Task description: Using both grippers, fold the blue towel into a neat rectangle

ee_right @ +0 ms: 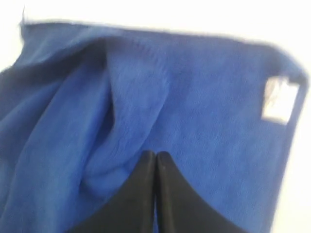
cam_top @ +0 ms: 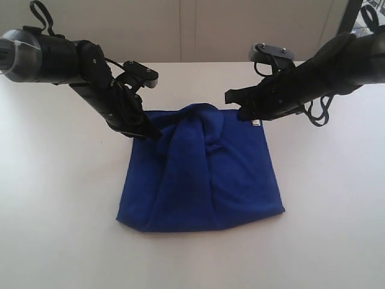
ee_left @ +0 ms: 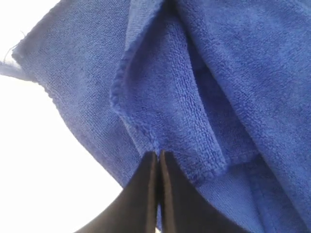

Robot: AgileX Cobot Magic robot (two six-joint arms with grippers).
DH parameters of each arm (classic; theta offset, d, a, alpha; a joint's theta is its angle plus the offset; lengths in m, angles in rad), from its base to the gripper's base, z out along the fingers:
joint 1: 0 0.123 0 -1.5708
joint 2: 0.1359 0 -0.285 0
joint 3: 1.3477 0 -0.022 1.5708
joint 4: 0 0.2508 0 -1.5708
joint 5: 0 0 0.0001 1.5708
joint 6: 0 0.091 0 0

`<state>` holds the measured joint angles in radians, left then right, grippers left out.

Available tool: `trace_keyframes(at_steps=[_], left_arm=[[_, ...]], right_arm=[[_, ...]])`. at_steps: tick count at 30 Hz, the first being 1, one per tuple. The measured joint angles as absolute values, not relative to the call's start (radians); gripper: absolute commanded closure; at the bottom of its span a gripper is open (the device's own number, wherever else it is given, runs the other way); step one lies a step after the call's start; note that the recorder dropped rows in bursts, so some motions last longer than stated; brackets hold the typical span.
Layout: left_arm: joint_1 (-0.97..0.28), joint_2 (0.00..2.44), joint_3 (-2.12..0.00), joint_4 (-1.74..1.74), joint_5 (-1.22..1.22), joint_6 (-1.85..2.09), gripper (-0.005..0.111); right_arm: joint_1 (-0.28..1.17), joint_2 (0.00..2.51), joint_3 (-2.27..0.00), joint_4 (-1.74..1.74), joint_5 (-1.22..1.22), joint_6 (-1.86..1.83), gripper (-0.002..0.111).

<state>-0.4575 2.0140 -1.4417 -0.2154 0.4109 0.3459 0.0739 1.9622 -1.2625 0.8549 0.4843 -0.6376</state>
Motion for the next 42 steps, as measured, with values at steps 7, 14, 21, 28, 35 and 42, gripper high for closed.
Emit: trace_keyframes(at_steps=[7,14,21,28,35,42], left_arm=[[-0.455,2.014,-1.442,-0.214,0.415,0.346,0.107],[-0.455,2.014,-1.442,-0.214,0.415,0.346,0.107],[-0.455,2.014,-1.442,-0.214,0.417,0.346,0.107],[-0.455,2.014,-1.442,-0.214,0.417,0.346,0.107],[-0.455,2.014,-1.442,-0.214,0.422,0.346,0.107],[-0.455,2.014,-1.442,-0.214,0.429,0.346,0.107]], right_arm=[[0.099,2.046,-1.285,0.87,0.363,-0.638,0.108],[0.139,2.114,-1.343,0.902,0.363,-0.64,0.108],[0.184,2.126,-1.4,0.909,0.478,-0.665,0.108],[0.209,2.126,-1.455,0.922,0.656,-0.743,0.108],[0.161,2.114,-1.463,0.741,0.513,-0.59,0.108],[0.161,2.178,-1.463,0.718,0.483,-0.544,0.108]])
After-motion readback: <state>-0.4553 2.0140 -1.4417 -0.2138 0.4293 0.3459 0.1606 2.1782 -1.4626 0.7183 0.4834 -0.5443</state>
